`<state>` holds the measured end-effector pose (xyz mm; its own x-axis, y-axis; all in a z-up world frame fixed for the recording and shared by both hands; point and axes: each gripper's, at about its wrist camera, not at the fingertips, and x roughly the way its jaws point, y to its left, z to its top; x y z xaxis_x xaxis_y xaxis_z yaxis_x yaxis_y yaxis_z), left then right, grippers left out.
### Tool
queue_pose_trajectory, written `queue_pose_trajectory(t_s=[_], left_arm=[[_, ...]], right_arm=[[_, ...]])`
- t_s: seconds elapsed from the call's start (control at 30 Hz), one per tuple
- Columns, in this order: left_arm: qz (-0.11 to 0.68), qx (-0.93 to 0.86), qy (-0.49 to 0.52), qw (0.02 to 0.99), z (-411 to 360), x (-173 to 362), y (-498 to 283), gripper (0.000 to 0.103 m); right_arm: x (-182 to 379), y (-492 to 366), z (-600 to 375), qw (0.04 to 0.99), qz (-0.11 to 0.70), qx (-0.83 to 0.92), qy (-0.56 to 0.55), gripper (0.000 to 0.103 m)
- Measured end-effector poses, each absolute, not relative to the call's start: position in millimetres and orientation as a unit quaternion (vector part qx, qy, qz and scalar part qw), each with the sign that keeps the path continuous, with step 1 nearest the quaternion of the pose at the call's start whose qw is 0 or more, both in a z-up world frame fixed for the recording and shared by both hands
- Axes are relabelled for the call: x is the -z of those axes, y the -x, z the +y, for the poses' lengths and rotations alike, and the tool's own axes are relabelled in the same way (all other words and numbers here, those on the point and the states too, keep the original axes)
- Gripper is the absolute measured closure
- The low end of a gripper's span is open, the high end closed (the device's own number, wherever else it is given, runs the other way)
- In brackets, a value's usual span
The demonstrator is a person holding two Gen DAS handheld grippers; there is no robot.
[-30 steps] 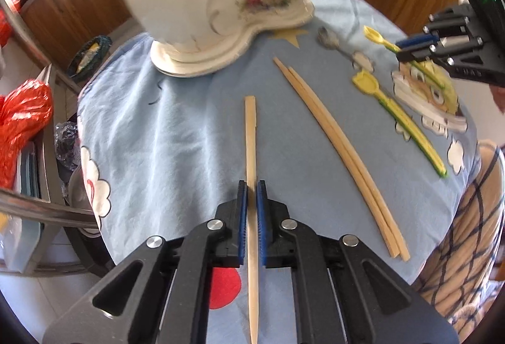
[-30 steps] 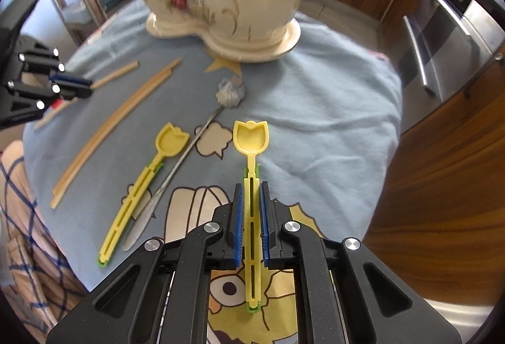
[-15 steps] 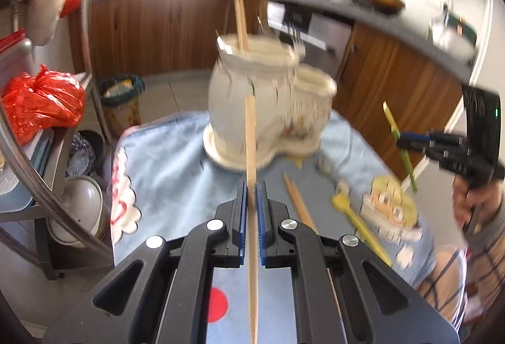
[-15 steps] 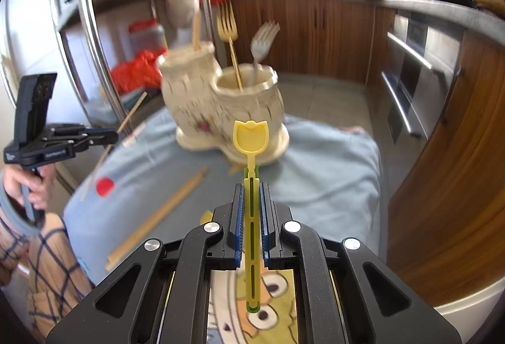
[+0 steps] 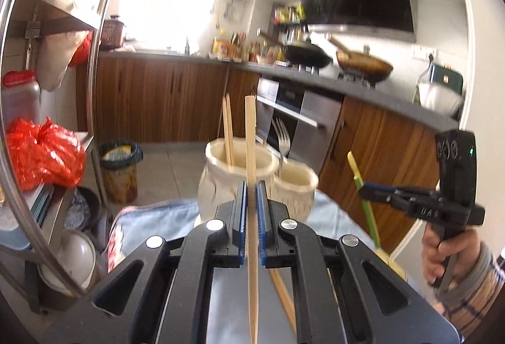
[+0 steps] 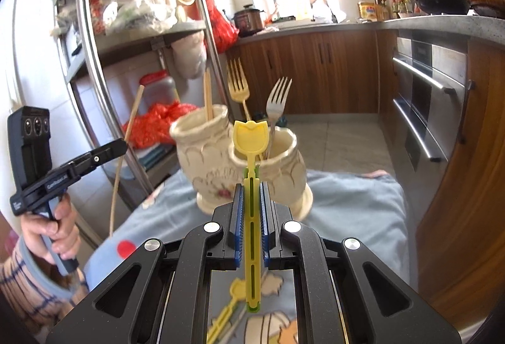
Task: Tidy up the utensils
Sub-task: 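Lower the chopstick into the tall pot with the left tool while the right tool inserts the yellow utensil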
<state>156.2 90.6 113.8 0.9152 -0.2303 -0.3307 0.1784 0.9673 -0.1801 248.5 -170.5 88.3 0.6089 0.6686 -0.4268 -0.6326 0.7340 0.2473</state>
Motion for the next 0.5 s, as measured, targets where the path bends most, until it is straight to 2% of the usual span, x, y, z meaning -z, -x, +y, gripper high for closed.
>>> queue_pose_trajectory(t_s=[0.23,0.5], left_arm=[[0.114,0.102,0.092,0.984,91,-136,-187,0.097],[0.062,0.109,0.116,0.985,96,-157,-218,0.097]], right_arm=[[-107,-272,-160,0.904,0.196,-0.37,-0.085,0.093],[-111,-305,-139,0.902,0.172,-0.384,-0.095,0.093]])
